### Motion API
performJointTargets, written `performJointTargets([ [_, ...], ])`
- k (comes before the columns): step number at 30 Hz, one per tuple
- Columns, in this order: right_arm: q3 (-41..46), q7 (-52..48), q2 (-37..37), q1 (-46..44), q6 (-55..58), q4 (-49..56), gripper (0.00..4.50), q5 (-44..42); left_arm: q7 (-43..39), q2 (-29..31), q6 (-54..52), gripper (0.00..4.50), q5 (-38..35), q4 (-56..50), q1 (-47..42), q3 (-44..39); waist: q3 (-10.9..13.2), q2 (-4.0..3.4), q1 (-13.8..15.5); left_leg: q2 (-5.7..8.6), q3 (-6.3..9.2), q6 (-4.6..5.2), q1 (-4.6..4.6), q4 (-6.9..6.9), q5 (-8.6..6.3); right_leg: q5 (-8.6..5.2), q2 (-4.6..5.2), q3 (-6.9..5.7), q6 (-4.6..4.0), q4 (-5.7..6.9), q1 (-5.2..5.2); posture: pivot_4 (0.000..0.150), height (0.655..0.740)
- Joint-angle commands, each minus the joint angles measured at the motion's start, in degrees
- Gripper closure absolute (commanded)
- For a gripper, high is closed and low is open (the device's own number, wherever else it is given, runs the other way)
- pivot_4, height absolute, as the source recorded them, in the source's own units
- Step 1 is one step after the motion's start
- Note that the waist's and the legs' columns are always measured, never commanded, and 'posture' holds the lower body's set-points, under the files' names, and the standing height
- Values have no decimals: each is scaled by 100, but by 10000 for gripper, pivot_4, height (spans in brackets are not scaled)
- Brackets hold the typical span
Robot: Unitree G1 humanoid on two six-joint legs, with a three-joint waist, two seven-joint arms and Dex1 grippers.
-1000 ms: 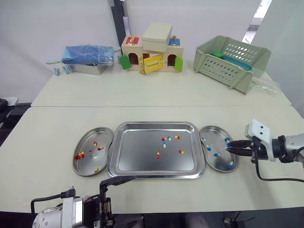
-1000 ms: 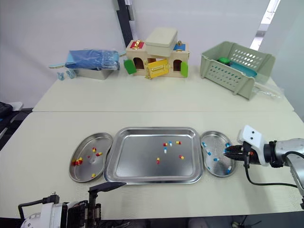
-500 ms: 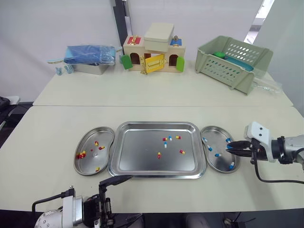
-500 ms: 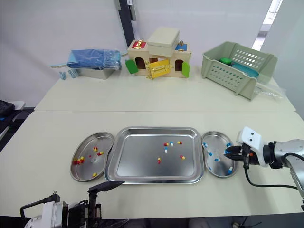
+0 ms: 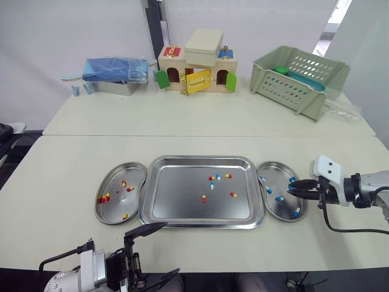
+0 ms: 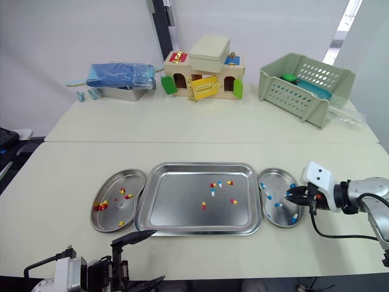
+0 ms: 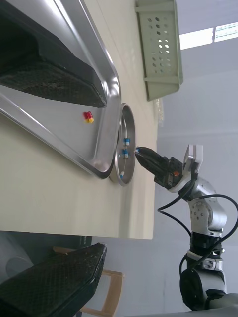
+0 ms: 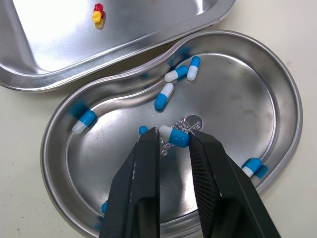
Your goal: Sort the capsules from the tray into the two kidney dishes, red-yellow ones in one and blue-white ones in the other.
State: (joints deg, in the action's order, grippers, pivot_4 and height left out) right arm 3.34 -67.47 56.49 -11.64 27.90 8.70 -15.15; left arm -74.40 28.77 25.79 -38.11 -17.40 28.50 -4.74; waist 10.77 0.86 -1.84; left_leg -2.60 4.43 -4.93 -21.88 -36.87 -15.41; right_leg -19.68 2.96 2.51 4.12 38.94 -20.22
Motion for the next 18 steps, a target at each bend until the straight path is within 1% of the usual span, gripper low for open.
performJointTargets([
  [1, 79, -6, 100, -87, -112, 45, 36580, -29, 79, -37, 48, 0, 5, -140, 10, -66, 0, 0, 0, 0, 0, 0, 0, 0, 0, 0, 0, 0, 0, 0, 0, 1500, 7400],
  [2, 77, -9, 100, -93, -112, 37, 36580, -33, 100, -32, 34, 0, 9, -162, 7, -66, 0, 0, 0, 0, 0, 0, 0, 0, 0, 0, 0, 0, 0, 0, 0, 1500, 7400],
  [3, 76, -12, 100, -99, -111, 32, 32007, -38, 115, -26, 24, 0, 11, -178, 6, -65, 0, 0, 0, 0, 0, 0, 0, 0, 0, 0, 0, 0, 0, 0, 0, 1500, 7400],
  [4, 74, -19, 99, -104, -110, 29, 30380, -43, 132, -21, 15, 0, 14, -192, 7, -63, 0, 0, 0, 0, 0, 0, 0, 0, 0, 0, 0, 0, 0, 0, 0, 1500, 7400],
  [6, 67, -32, 97, -121, -110, 19, 25722, -50, 186, -8, -9, 0, 33, -241, 8, -48, 0, 0, 0, 0, 0, 0, 0, 0, 0, 0, 0, 0, 0, 0, 0, 1500, 7400],
  [7, 64, -37, 97, -122, -110, 21, 22307, -53, 213, -4, -22, 0, 40, -264, 9, -43, 0, 0, 0, 0, 0, 0, 0, 0, 0, 0, 0, 0, 0, 0, 0, 1500, 7400],
  [13, 67, -88, 104, -150, -101, 1, 5771, -85, 338, 7, -41, 0, 88, -356, 46, -42, 0, 0, 0, 0, 0, 0, 0, 0, 0, 0, 0, 0, 0, 0, 0, 1500, 7400],
  [14, 71, -93, 103, -155, -100, -4, 2196, -89, 350, 8, -38, 0, 93, -368, 60, -42, 0, 0, 0, 0, 0, 0, 0, 0, 0, 0, 0, 0, 0, 0, 0, 1500, 7400],
  [15, 69, -98, 99, -164, -99, -14, 394, -90, 366, 10, -39, 0, 99, -386, 75, -42, 0, 0, 0, 0, 0, 0, 0, 0, 0, 0, 0, 0, 0, 0, 0, 1500, 7400],
  [18, 76, -135, 82, -198, -93, -51, 394, -120, 420, 12, -41, 0, 120, -424, 102, -50, 0, 0, 0, 0, 0, 0, 0, 0, 0, 0, 0, 0, 0, 0, 1, 1500, 7400],
])
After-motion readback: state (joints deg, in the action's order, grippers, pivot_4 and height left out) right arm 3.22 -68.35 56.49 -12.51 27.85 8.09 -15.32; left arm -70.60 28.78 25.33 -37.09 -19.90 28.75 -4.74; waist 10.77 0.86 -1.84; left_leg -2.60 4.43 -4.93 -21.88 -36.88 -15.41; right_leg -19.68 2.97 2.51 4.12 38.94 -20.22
